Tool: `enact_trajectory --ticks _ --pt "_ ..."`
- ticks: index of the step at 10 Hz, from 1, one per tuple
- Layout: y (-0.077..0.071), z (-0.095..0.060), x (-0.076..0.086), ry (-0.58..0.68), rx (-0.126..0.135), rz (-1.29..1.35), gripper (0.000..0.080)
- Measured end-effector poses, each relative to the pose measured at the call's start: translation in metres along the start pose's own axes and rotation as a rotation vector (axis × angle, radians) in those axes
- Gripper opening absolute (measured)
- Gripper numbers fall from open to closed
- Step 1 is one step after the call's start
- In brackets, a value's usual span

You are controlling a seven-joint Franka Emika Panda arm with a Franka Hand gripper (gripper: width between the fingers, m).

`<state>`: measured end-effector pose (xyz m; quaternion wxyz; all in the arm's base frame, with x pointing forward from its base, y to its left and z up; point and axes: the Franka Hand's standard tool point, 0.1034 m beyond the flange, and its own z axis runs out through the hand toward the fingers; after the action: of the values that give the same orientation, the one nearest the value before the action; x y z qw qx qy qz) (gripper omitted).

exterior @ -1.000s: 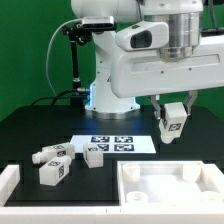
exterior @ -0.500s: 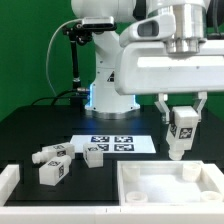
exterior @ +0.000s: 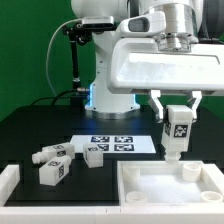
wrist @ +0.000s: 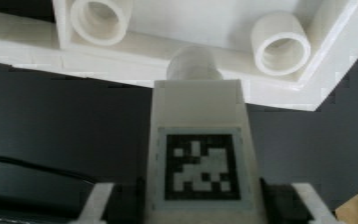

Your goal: Assemble one leg

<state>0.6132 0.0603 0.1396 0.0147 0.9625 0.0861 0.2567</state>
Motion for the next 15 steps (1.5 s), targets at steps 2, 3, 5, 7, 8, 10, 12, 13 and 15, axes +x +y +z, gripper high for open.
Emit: enact_trajectory --ticks 2,3,5,7,8,10,12,13,15 --pt "-0.024 0.02 0.009 0.006 0.013 0.018 0.0287" --pt "-0.032 0.028 0.015 0.014 0.015 0.019 0.0287" --pt "-0.043 0.037 0.01 0.007 0.022 0.009 0.0287" --pt "-0.052 0.04 0.003 -0.005 0.03 -0.003 0.0287" --pt "-0.049 0.041 0.001 -0.009 0.028 -0.006 0.0287" --pt "-0.047 0.043 -0.001 -0.014 0.025 -0.003 0.0287" --pt "-0.051 0.049 0.001 -0.01 0.027 -0.006 0.0287" --pt "-0.051 0.051 0.004 -0.006 0.026 -0.007 0.0287" --pt "-0.049 0.055 0.005 -0.006 0.024 -0.005 0.0287"
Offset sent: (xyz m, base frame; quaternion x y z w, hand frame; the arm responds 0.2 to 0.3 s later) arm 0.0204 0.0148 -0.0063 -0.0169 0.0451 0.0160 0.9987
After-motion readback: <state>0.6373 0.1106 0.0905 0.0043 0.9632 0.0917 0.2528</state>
